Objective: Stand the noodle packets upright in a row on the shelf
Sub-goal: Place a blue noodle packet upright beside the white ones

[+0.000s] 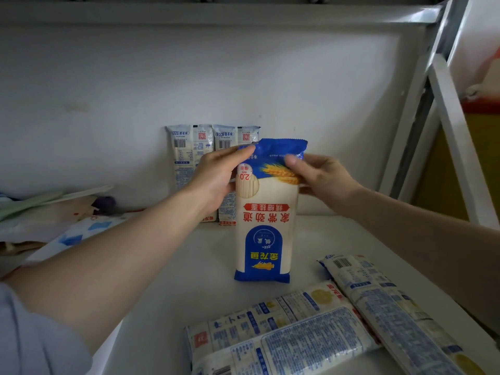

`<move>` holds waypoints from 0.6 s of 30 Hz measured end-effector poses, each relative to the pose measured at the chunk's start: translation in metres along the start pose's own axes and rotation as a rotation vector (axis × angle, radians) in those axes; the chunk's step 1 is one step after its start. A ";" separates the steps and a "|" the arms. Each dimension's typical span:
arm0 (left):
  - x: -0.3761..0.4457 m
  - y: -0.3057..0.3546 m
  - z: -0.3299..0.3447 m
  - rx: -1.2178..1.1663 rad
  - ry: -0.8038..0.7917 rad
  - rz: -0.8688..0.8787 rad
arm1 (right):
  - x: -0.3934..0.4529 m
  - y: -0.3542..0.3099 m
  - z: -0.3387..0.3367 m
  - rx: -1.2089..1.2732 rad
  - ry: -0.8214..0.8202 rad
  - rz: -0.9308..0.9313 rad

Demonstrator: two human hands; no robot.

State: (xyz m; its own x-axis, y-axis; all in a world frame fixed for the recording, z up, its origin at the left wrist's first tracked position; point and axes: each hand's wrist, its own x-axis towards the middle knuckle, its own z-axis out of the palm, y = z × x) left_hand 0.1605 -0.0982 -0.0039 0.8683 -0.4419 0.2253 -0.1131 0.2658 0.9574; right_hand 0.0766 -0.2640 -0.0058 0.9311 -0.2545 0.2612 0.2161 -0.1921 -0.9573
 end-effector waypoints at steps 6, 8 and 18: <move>0.002 0.003 -0.004 0.005 -0.002 0.014 | -0.020 0.055 0.015 -0.282 -0.289 0.391; 0.003 0.005 -0.005 0.033 -0.010 0.028 | -0.027 0.073 0.021 -0.309 -0.293 0.420; 0.001 0.006 -0.006 0.035 -0.033 0.037 | -0.037 0.097 0.024 -0.320 -0.286 0.397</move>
State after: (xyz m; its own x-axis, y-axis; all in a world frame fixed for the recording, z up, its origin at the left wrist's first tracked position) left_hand 0.1642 -0.0920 0.0007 0.8468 -0.4605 0.2663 -0.1626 0.2526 0.9538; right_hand 0.0697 -0.2506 -0.1109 0.9745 -0.1081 -0.1967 -0.2241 -0.4221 -0.8784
